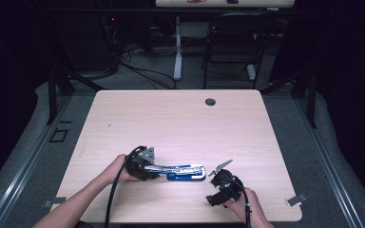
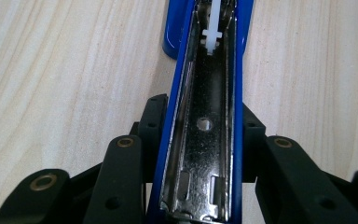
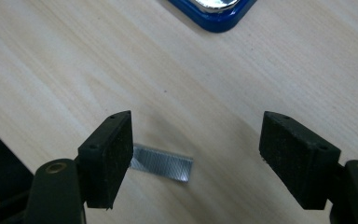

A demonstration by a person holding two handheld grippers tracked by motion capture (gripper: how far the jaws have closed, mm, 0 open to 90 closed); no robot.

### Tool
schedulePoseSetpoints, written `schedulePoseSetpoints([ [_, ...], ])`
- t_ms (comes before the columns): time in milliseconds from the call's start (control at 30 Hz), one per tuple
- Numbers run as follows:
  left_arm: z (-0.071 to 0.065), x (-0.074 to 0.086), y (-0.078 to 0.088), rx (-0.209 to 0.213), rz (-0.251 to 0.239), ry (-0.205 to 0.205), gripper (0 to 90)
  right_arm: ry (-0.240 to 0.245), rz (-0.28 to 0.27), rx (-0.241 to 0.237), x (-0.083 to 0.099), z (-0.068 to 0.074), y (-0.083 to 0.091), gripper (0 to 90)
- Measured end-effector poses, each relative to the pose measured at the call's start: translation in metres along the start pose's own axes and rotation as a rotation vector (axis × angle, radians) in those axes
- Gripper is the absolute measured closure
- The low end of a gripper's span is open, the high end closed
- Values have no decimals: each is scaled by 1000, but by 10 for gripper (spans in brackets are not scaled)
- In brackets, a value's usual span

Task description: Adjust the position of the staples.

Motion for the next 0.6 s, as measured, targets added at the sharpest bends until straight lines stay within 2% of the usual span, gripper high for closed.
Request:
schedulePoseSetpoints([
  [33,0,0,0,0,-1,-1,642,10,13,4,-1,-2,0,263],
  [133,0,0,0,1,0,-1,642,-7,4,6,-1,-2,-5,266],
  [167,0,0,-1,-11,-6,-2,642,-6,10,2,-1,-2,-6,270],
  [300,0,0,-1,-7,-4,-1,642,21,37,17,-1,-2,-6,284],
  [333,0,0,-1,-10,-6,-1,642,27,61,11,0,-2,-5,290],
  [400,0,0,-1,-10,-6,-1,642,28,49,24,1,-1,-5,294],
  [433,0,0,-1,-10,-6,-1,642,41,65,34,2,-2,-3,297],
  [567,0,0,-1,-7,-6,1,642,33,76,38,5,-4,1,304],
  [600,0,0,-1,7,0,2,642,39,85,42,6,-6,3,305],
])
Point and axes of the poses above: each handheld gripper's, and its own axes: y roughly backward along the jaws, x roughly out of its underside, z roughly to its left, the point moved 4 cm from there along -y, roughly forward along the jaws, and after that the axes turned 5 degrees about -z, right-handed, at the moved point
